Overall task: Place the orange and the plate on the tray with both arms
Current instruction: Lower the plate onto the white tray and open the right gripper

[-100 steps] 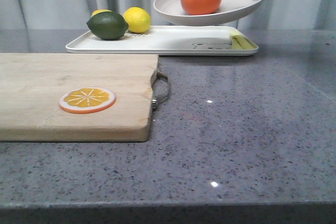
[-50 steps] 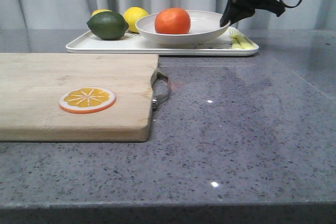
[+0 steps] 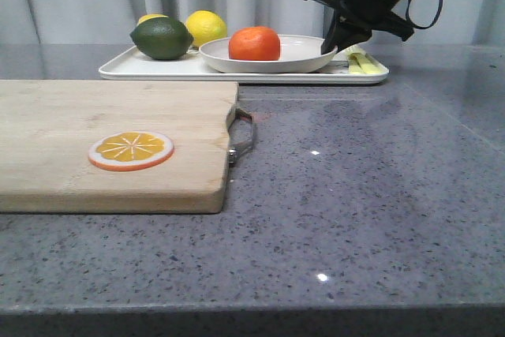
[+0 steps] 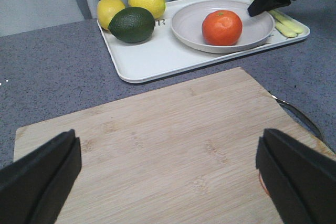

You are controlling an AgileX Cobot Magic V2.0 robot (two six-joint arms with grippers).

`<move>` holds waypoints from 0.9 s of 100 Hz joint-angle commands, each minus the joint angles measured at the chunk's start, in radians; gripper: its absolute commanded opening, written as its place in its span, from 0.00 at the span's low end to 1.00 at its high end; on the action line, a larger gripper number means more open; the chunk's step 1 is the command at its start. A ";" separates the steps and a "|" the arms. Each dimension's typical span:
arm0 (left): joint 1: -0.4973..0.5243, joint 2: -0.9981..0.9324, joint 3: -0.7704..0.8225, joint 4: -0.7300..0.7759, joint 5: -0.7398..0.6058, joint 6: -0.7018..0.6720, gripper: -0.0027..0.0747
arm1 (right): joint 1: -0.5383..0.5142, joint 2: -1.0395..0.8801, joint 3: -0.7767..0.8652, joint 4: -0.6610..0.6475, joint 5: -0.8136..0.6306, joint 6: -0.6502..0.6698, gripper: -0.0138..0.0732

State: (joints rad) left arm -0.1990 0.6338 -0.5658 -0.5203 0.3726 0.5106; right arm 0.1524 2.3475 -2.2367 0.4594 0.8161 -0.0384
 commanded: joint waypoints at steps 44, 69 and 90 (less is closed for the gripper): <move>0.002 0.000 -0.026 -0.013 -0.059 -0.009 0.86 | -0.004 -0.063 -0.033 0.025 0.018 -0.024 0.12; 0.002 0.000 -0.026 -0.013 -0.059 -0.009 0.86 | -0.004 -0.063 -0.033 0.025 0.024 -0.024 0.37; 0.002 0.000 -0.026 -0.013 -0.059 -0.009 0.86 | -0.004 -0.067 -0.033 0.025 -0.006 -0.024 0.65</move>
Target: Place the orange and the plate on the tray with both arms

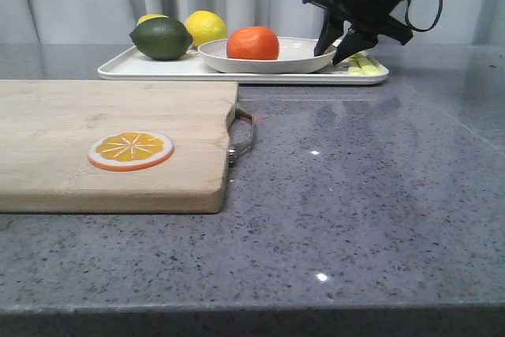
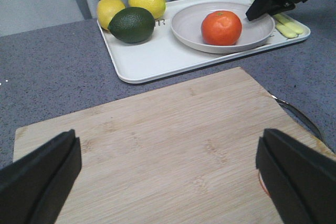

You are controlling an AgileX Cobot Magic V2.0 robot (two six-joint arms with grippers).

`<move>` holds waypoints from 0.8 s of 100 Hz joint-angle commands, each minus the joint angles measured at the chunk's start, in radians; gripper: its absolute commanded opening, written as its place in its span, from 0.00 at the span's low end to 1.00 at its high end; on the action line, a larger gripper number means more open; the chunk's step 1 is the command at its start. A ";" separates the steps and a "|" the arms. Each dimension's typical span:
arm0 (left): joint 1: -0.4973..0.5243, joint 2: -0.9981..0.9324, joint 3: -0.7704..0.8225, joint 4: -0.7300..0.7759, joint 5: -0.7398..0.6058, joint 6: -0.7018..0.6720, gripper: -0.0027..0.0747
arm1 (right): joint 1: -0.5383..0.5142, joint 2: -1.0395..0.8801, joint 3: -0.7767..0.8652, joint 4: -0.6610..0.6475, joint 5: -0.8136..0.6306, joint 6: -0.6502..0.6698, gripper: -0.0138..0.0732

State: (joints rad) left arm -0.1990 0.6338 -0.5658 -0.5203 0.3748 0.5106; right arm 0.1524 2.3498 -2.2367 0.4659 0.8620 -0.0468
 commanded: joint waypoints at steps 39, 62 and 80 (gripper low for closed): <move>0.002 0.000 -0.026 -0.013 -0.063 -0.009 0.86 | -0.013 -0.203 -0.033 0.018 -0.083 -0.089 0.73; 0.002 0.000 -0.026 -0.013 -0.063 -0.009 0.86 | -0.025 -0.376 -0.033 0.017 -0.034 -0.167 0.73; 0.002 0.000 -0.026 -0.015 -0.063 -0.009 0.86 | -0.025 -0.515 -0.030 0.017 -0.001 -0.220 0.73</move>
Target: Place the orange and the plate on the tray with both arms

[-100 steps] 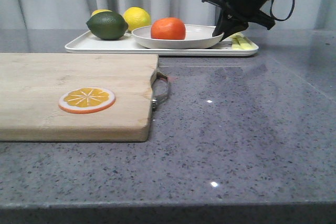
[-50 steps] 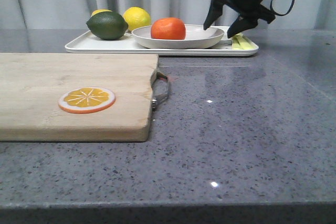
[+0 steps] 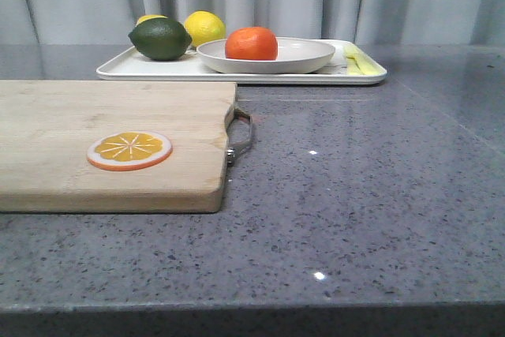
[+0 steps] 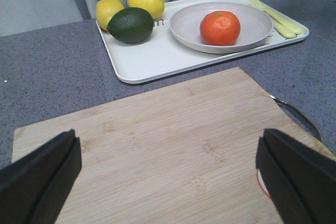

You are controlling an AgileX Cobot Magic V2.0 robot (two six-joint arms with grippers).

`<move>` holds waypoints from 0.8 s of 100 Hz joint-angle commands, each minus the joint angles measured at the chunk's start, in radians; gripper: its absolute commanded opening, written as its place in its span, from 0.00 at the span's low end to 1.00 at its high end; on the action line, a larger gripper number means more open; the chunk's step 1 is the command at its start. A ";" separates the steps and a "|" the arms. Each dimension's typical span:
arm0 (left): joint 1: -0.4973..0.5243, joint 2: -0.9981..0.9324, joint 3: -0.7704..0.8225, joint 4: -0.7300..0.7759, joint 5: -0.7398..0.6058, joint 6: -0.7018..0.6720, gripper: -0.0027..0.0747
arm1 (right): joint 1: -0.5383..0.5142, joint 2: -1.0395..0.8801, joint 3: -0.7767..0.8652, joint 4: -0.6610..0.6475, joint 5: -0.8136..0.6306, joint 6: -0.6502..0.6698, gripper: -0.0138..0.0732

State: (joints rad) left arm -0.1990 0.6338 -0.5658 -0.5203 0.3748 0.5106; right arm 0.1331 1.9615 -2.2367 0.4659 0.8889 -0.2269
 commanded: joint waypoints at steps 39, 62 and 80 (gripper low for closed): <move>0.002 0.000 -0.026 -0.024 -0.063 -0.010 0.86 | -0.002 -0.385 0.128 0.016 0.120 -0.115 0.64; 0.002 -0.009 -0.026 -0.024 -0.065 -0.012 0.86 | -0.002 -0.655 0.530 0.016 -0.078 -0.189 0.64; 0.002 -0.032 -0.026 -0.026 -0.071 -0.016 0.86 | -0.002 -0.907 0.924 0.016 -0.316 -0.231 0.64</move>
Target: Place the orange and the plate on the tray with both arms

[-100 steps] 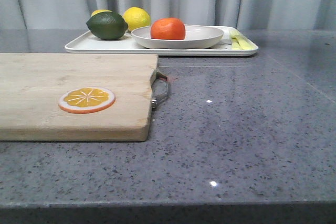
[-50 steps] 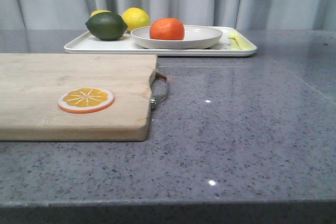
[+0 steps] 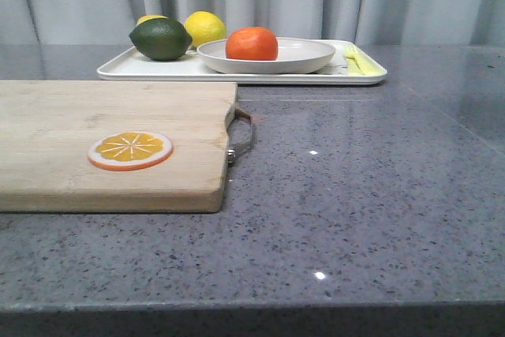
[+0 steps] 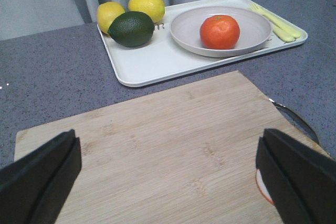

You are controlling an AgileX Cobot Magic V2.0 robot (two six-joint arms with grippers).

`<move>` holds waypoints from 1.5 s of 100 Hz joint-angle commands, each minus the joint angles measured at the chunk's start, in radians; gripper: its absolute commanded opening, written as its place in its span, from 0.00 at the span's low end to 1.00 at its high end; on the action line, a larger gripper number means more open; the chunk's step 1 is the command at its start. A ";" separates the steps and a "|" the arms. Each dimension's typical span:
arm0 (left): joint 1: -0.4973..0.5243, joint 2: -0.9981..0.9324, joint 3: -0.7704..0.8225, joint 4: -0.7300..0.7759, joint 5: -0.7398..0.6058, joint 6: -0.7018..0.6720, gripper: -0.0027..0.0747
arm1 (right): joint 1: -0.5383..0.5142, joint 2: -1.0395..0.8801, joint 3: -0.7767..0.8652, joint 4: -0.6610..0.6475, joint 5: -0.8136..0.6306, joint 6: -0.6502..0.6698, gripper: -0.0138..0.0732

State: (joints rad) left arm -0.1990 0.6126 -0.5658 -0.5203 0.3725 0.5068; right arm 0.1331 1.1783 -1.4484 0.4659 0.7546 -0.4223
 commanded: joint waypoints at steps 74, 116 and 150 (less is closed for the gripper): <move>0.002 -0.317 0.119 -0.039 -0.036 -0.040 0.86 | -0.002 -0.856 0.969 -0.045 -0.526 -0.077 0.64; 0.002 -0.371 0.119 -0.039 0.004 -0.040 0.86 | -0.002 -0.921 1.027 -0.044 -0.520 -0.077 0.40; 0.002 -0.371 0.119 -0.039 0.002 -0.040 0.35 | -0.002 -0.921 1.027 -0.044 -0.529 -0.077 0.04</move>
State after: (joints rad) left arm -0.1990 0.2346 -0.4172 -0.5356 0.4380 0.4766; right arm 0.1331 0.2494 -0.3964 0.4217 0.3063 -0.4910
